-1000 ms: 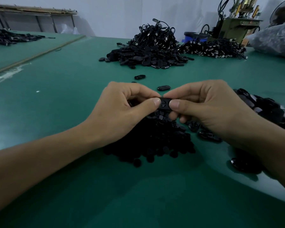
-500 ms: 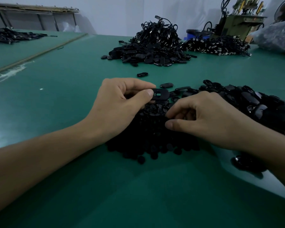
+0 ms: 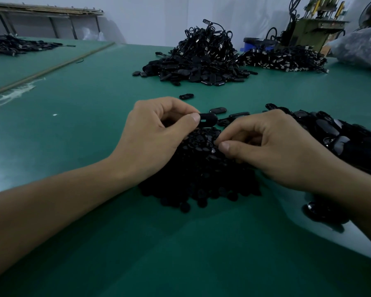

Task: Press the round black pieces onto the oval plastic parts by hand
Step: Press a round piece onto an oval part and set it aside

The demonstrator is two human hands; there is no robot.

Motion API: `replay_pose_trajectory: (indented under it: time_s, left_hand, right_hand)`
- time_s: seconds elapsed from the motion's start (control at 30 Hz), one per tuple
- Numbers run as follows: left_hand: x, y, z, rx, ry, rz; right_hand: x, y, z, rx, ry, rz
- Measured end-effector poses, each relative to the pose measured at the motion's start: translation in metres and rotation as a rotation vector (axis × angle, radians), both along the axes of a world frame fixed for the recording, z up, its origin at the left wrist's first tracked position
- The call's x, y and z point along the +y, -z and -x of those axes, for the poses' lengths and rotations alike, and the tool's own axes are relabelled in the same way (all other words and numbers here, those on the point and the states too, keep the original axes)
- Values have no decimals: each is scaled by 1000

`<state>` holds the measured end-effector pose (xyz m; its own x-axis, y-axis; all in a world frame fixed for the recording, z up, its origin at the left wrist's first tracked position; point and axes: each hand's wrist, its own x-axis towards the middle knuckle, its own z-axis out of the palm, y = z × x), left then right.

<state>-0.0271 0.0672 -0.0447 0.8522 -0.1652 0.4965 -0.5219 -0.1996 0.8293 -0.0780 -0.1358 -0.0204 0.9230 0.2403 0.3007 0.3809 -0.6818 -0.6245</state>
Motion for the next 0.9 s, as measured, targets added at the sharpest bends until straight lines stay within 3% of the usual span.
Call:
replay_pose_trajectory:
  time_s: [0.5,0.9]
  left_hand:
    - [1,-2,3,-21,-28,-33]
    - [1,-1,4,-90,-31,-24]
  right_hand:
    - [2,-1,1,50,-17,-58]
    - [3,-6,4,-22,9,-93]
